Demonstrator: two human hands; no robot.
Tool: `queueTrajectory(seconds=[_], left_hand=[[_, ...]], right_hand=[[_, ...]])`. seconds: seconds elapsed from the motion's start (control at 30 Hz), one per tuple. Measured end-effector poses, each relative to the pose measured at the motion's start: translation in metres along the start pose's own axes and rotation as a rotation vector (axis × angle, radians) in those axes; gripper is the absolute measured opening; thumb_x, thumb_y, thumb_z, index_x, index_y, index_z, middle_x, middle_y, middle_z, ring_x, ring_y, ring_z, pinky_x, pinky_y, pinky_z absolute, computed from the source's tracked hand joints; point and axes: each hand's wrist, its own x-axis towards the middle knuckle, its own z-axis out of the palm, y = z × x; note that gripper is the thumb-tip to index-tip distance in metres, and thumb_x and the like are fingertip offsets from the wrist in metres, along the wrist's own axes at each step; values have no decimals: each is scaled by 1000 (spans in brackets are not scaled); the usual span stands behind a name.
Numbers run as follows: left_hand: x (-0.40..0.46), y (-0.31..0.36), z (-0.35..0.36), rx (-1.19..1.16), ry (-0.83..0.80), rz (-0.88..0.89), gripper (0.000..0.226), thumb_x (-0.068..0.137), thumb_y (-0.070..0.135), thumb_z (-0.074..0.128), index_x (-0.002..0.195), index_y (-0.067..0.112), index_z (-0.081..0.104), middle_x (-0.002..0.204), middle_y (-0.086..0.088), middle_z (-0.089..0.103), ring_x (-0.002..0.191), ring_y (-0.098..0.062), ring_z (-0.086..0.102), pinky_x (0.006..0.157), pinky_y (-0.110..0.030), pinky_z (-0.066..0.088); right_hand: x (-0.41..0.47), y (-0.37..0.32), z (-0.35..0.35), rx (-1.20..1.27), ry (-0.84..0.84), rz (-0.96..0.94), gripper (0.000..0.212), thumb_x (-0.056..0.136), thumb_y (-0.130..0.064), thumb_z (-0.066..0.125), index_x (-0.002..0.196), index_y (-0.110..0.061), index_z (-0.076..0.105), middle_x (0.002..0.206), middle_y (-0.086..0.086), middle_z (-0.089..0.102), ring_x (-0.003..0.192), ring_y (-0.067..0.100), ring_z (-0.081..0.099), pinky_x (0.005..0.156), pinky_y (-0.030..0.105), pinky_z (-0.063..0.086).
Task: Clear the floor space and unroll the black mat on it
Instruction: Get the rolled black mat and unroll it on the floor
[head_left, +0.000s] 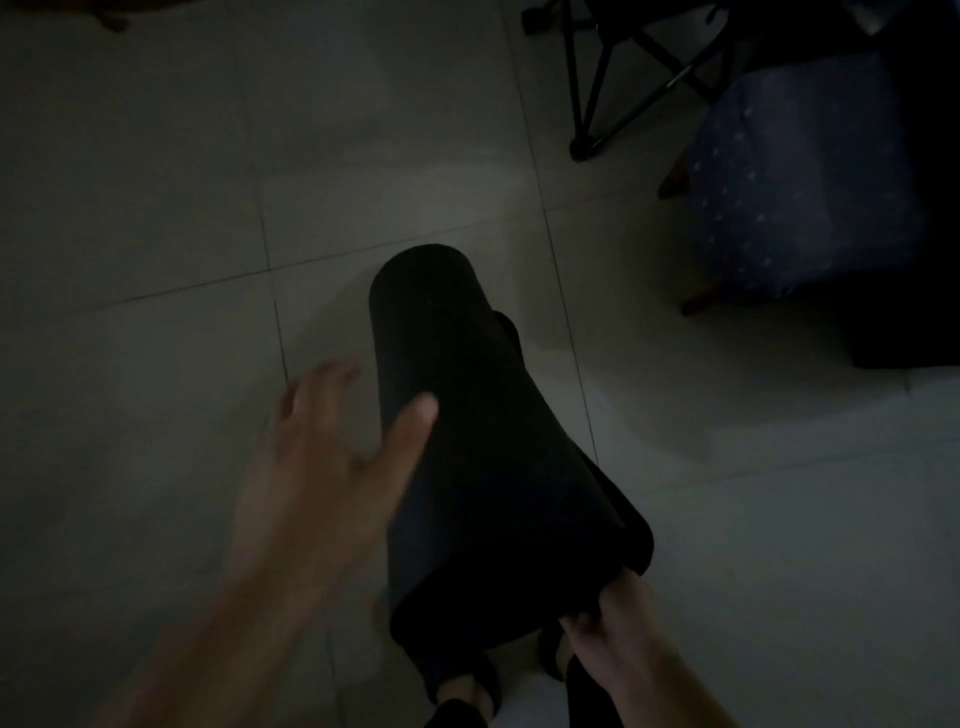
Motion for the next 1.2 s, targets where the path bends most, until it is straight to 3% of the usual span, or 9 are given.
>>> queueTrajectory(seconds=[0.1, 0.23, 0.4, 0.5, 0.6, 0.7, 0.93, 1.07, 1.2], left_hand=[[58, 0, 55, -87, -250, -334, 109, 60, 88, 46, 146, 25, 23, 154, -5, 31, 137, -29, 37, 106, -41, 35], [81, -9, 131, -246, -430, -545, 141, 34, 88, 63, 150, 24, 15, 155, -7, 29, 139, -30, 35, 114, -45, 34], [81, -14, 190, -170, -383, -709, 163, 22, 87, 66, 149, 18, -10, 159, -11, 17, 143, -36, 24, 114, -55, 24], [75, -31, 211, -181, -317, -722, 151, 32, 70, 80, 150, 15, 3, 154, -13, 29, 137, -37, 36, 110, -57, 30], [63, -54, 219, -262, -238, -641, 112, 45, 41, 90, 137, 7, 36, 137, -15, 52, 118, -33, 57, 100, -51, 48], [55, -69, 223, -274, -152, -547, 81, 57, 22, 85, 127, 7, 46, 125, -16, 59, 107, -33, 62, 93, -50, 53], [35, -78, 220, -233, 22, -332, 57, 63, 28, 75, 114, 27, 49, 100, 4, 60, 84, -22, 58, 75, -34, 48], [32, -75, 230, -198, 49, -257, 64, 64, 32, 74, 121, 31, 44, 105, 5, 61, 86, -21, 57, 77, -33, 46], [29, -84, 250, -204, 22, -219, 64, 67, 28, 73, 124, 30, 43, 116, -1, 65, 100, -30, 63, 89, -42, 53]], right_hand=[[11, 2, -6, -7, 45, 60, 25, 89, -7, 48, 81, -15, 70, 61, 8, 71, 64, 27, 65, 49, 32, 53], [32, 8, -25, -45, -2, -15, 45, 93, -7, 40, 67, -20, 74, 61, 6, 71, 48, 20, 68, 42, 30, 49], [52, 7, -33, -115, -95, -77, 33, 95, -5, 36, 86, -15, 66, 65, 7, 69, 45, 15, 64, 37, 25, 44], [64, 12, -42, -97, -177, -61, 34, 94, -6, 38, 94, -13, 71, 76, 8, 74, 55, 15, 69, 41, 25, 48], [72, 10, -46, -97, -248, -25, 28, 94, -9, 47, 94, -9, 74, 82, 10, 73, 60, 17, 70, 45, 25, 50], [81, 8, -49, -166, -273, -53, 24, 93, -11, 55, 84, -12, 77, 80, 9, 75, 64, 17, 71, 48, 25, 51], [98, -1, -47, -275, -230, -193, 22, 94, -16, 57, 84, -13, 77, 80, 11, 75, 67, 21, 72, 54, 26, 54], [118, -6, -45, -196, -159, -250, 22, 93, -6, 56, 82, -7, 74, 69, 10, 70, 58, 23, 65, 57, 30, 52], [134, -6, -44, -333, -127, -227, 17, 89, -8, 60, 78, -10, 73, 67, 9, 71, 55, 20, 67, 49, 26, 49]])
